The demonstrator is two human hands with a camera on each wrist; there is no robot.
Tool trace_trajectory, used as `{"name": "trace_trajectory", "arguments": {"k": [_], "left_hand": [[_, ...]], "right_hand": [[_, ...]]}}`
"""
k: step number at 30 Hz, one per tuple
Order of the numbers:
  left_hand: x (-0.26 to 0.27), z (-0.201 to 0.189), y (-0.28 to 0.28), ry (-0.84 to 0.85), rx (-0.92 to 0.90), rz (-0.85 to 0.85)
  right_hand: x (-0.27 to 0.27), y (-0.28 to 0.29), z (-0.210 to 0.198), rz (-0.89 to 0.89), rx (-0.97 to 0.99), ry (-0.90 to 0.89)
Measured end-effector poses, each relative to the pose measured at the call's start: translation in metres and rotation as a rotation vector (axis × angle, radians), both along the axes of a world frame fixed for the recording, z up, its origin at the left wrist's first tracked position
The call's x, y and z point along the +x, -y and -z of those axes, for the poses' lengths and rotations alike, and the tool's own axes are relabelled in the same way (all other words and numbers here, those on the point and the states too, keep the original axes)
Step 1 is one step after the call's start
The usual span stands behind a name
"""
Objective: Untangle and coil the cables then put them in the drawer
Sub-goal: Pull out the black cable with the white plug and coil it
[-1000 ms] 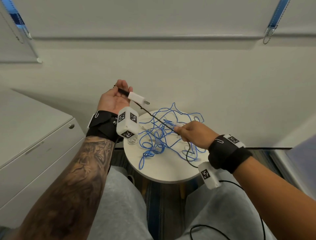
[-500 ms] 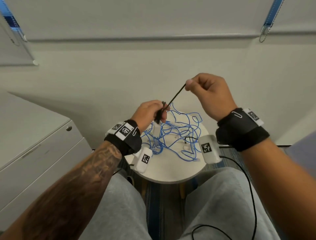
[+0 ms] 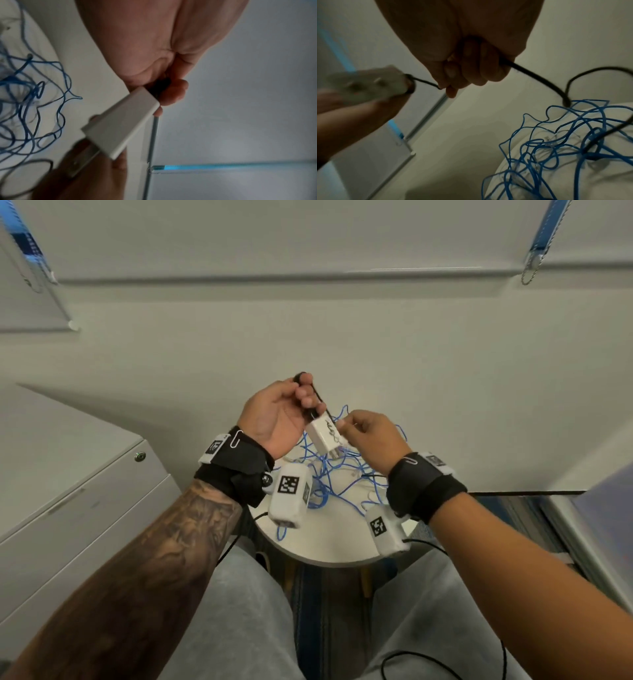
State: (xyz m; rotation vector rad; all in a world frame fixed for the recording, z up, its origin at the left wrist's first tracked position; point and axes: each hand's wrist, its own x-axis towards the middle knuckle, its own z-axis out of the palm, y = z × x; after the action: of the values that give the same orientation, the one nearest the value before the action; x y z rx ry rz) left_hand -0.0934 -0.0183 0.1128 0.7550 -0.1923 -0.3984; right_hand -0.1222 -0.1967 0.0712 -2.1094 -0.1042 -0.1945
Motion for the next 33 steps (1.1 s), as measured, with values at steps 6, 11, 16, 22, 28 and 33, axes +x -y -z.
{"name": "trace_trajectory", "arguments": {"k": [6, 11, 16, 22, 28, 33], "left_hand": [[0.025, 0.023, -0.002, -0.159, -0.102, -0.26], [0.038, 0.036, 0.001, -0.147, -0.045, -0.413], [0.034, 0.041, 0.018, 0.059, 0.306, -0.431], [0.021, 0.043, 0.032, 0.382, 0.736, -0.196], [0.019, 0.038, 0.028, 0.34, 0.697, -0.025], [0.02, 0.039, 0.021, 0.091, 0.305, 0.17]], "right_hand": [[-0.016, -0.021, 0.015, -0.114, -0.052, -0.057], [-0.023, -0.017, 0.01, -0.148, -0.049, -0.047], [-0.014, -0.013, -0.011, -0.167, -0.042, 0.028], [0.011, 0.005, -0.033, -0.148, 0.026, 0.111], [0.036, 0.014, -0.02, 0.023, 0.065, 0.157], [0.049, 0.016, 0.009, 0.063, 0.197, 0.093]]}}
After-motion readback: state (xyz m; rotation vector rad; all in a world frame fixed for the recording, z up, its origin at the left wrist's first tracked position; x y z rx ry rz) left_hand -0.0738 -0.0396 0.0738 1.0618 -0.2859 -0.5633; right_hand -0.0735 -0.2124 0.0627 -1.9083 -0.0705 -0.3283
